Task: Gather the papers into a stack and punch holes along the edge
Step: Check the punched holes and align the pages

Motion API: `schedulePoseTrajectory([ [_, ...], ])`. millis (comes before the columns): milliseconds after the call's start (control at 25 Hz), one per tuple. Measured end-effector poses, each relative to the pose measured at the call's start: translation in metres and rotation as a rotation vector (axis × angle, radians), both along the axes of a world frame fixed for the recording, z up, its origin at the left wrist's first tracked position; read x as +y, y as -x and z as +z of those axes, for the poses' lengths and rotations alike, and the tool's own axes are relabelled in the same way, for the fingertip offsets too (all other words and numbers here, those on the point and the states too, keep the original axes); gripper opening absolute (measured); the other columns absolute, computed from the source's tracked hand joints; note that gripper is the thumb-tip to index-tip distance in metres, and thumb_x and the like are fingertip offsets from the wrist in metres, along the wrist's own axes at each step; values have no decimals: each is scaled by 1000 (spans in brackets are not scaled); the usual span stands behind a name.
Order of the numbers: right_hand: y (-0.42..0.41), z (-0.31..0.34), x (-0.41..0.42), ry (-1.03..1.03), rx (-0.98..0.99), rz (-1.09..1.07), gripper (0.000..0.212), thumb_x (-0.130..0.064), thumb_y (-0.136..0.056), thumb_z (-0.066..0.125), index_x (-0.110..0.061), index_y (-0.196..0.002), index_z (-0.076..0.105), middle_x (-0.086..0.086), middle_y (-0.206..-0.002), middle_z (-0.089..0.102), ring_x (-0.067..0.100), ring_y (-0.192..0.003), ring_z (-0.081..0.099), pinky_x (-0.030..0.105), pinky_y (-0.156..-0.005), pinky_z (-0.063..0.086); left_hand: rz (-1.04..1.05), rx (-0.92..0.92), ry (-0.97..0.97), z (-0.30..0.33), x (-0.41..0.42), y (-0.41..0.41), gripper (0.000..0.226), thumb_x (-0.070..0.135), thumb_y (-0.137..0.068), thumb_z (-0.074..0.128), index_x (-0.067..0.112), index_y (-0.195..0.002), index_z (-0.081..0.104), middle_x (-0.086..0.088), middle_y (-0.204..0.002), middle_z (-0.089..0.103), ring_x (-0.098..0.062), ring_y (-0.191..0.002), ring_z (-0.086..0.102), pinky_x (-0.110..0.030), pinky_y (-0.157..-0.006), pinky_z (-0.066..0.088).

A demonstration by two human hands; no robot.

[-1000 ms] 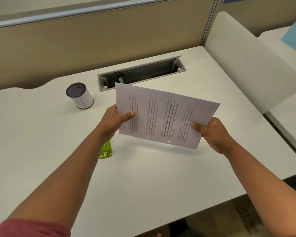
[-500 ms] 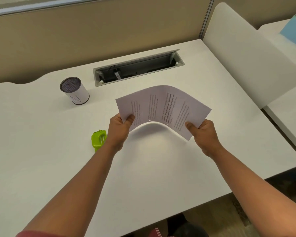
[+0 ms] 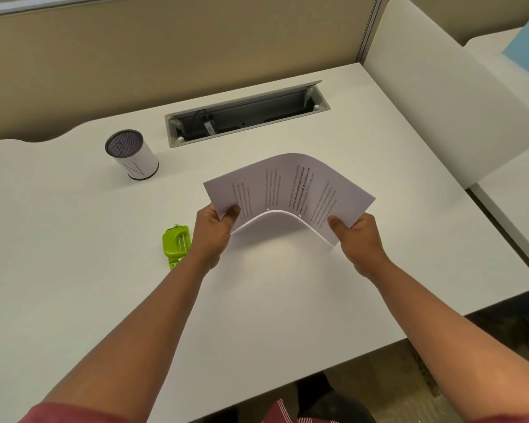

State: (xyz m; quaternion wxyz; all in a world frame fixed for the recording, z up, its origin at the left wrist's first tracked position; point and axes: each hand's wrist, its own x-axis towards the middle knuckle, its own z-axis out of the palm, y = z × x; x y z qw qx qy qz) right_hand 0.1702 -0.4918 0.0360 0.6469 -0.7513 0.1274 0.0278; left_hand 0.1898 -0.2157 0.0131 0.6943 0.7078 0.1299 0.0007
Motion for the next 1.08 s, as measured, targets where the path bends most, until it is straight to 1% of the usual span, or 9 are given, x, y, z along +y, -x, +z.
schedulePoseTrajectory([
  [240,-1,4,-4,-1,35,-1,23,-5,-97,61,-22,-111,66,-12,-103,71,9,-98,68,30,-87,56,31,31,0,5,-2,1,18,8,-99,61,21,-109,70,12,-101,74,-9,-94,69,-26,-86,54],
  [360,-8,17,-13,-49,-4,4,24,0,-93,65,-17,-110,70,-2,-107,75,19,-99,72,31,-85,59,40,80,104,11,7,-3,18,8,-99,61,21,-106,71,4,-102,77,-16,-94,73,-39,-88,58],
  [480,-11,24,-25,-240,8,-34,24,-3,-90,69,-17,-110,71,1,-105,76,17,-95,70,26,-77,53,14,139,289,18,12,-7,24,6,-100,56,21,-115,68,4,-107,78,-17,-101,73,-38,-85,59],
  [640,-8,16,-22,-575,160,-134,55,-19,-71,86,-25,-120,59,-1,-113,67,21,-108,65,45,-94,51,5,152,509,24,4,-7,32,3,-101,54,22,-125,63,0,-123,73,-18,-111,70,-37,-88,61],
  [760,-5,16,1,-753,182,-44,56,-19,-66,90,-23,-112,59,5,-114,66,27,-109,62,51,-103,49,19,185,576,24,-9,-5,39,2,-100,54,17,-137,57,-5,-133,68,-22,-119,67,-41,-95,58],
  [880,-1,22,27,-840,129,-48,37,-7,-88,71,-16,-123,62,8,-128,68,25,-115,67,45,-102,52,34,223,650,22,-23,0,44,0,-100,54,16,-141,54,-6,-135,67,-23,-121,65,-43,-98,56],
  [960,-2,28,36,-846,67,-111,30,1,-97,57,-14,-121,65,7,-126,72,23,-115,69,41,-96,56,35,237,694,24,-30,2,45,0,-99,54,16,-140,55,-5,-133,68,-22,-119,67,-41,-94,59],
  [1040,-5,33,37,-756,-2,-140,28,4,-98,53,-14,-115,67,5,-118,75,23,-111,71,38,-92,58,53,243,630,30,-33,1,49,1,-98,57,15,-145,49,-6,-134,67,-27,-125,63,-39,-89,60],
  [1080,-8,35,34,-667,-39,-139,27,4,-98,54,-14,-111,68,3,-114,76,22,-108,72,37,-91,58,84,229,543,34,-31,0,60,3,-96,62,17,-150,40,-6,-138,63,-29,-130,59,-39,-90,58],
])
